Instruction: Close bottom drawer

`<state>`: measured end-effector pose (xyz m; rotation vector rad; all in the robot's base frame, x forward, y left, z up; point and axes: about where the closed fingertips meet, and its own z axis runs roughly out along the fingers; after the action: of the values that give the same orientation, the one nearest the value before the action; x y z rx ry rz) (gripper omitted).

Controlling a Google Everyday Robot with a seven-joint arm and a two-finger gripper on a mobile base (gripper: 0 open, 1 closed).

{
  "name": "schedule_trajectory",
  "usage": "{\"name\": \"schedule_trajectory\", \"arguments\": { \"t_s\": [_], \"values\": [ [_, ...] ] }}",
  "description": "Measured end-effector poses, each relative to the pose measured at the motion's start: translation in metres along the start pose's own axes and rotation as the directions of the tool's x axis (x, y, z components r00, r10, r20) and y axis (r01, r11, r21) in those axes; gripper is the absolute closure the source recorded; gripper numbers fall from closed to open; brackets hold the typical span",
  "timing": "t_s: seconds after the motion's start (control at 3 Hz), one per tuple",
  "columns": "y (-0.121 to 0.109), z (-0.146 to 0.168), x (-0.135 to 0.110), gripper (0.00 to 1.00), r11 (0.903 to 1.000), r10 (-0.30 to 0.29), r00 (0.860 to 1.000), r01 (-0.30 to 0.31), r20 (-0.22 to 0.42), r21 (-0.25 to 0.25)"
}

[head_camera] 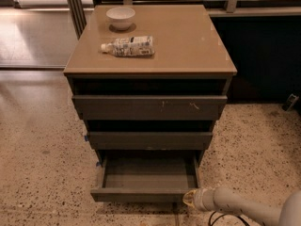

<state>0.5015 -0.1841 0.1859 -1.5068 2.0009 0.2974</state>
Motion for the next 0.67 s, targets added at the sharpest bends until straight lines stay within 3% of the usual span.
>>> {"name": "schedule_trajectory", "arguments": {
  "t_s": [0.67],
  "values": [
    [-0.054,0.002,0.001,1.00,0.9936,-0.081,0.996,0.083,-0.022,0.076]
  ]
}}
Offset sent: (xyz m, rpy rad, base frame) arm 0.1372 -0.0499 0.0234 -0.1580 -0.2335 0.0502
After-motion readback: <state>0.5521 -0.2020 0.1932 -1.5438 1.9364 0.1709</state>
